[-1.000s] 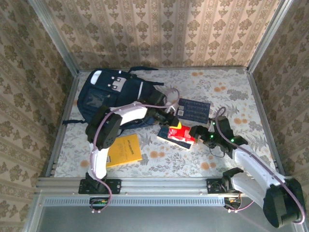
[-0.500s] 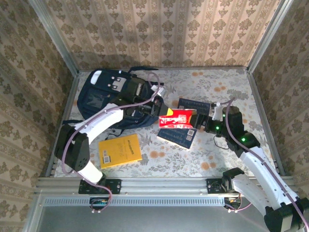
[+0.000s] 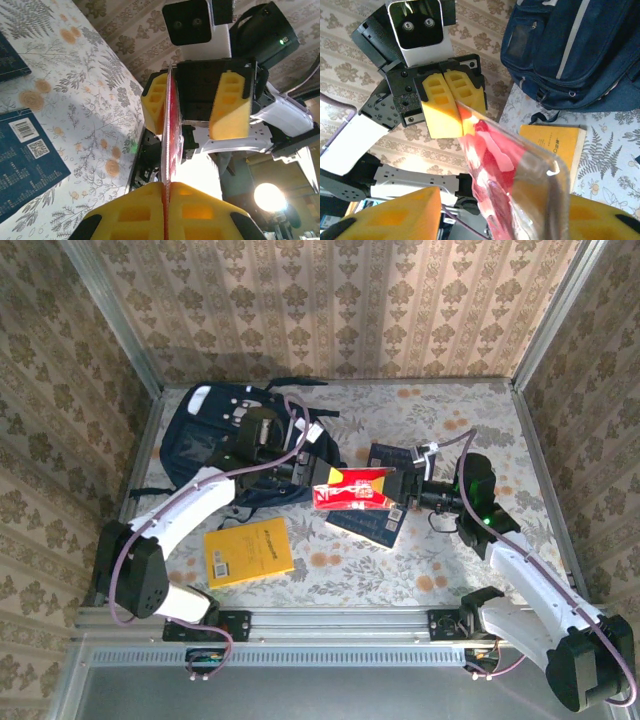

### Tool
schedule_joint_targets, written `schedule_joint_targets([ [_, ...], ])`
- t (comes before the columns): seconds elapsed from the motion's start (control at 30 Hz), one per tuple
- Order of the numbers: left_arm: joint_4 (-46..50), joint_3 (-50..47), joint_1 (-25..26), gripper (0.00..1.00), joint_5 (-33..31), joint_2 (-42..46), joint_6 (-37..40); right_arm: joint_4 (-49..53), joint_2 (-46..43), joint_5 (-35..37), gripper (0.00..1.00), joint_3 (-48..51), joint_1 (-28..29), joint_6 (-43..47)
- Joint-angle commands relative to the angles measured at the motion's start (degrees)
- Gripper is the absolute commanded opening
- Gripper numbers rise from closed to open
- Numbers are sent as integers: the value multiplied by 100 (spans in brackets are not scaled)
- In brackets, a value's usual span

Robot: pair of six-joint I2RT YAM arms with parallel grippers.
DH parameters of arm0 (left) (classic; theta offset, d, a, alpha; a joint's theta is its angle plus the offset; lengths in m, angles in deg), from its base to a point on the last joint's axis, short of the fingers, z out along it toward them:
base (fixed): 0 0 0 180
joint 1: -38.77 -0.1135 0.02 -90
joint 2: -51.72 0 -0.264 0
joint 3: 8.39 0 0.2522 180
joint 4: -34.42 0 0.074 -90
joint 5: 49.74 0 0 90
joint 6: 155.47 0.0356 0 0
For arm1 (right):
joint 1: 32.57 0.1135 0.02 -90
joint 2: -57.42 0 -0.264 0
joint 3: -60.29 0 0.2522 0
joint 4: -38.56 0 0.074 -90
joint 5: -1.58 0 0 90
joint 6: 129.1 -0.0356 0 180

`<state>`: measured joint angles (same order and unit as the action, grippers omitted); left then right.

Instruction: Pack the student bag

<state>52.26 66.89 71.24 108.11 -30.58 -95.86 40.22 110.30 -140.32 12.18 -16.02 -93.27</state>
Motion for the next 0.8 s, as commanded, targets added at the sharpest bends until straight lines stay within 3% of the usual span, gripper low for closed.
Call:
schedule_joint_targets([
  [0.0, -412, -131, -21, 0, 205, 82, -45, -477, -31, -261, 42, 13, 64, -196],
  [0.33, -733, -318, -38, 0, 293, 32, -185, -573, -158, -41, 0, 210, 70, -389],
  [0.37, -632, -280, -68, 5, 230, 22, -140, -406, -228, 82, 0, 201, 66, -299],
  [0.4, -496, -243, -105, 19, 137, 28, -90, -341, -309, 200, 0, 208, 67, -266],
  [0.47, -361, -201, -214, 36, 0, 31, -60, -139, -462, 491, 0, 212, 28, -200],
  [0.53, -204, -121, -354, 49, -206, 71, -85, 138, -617, 823, 0, 217, -55, -110],
  [0.63, 612, 175, -596, 58, -923, 86, 206, 946, -941, 1591, 0, 266, -241, 182],
  [0.77, 1829, 681, -1055, 61, -2355, -161, 597, 2062, -1335, 2529, 0, 275, -344, 710],
])
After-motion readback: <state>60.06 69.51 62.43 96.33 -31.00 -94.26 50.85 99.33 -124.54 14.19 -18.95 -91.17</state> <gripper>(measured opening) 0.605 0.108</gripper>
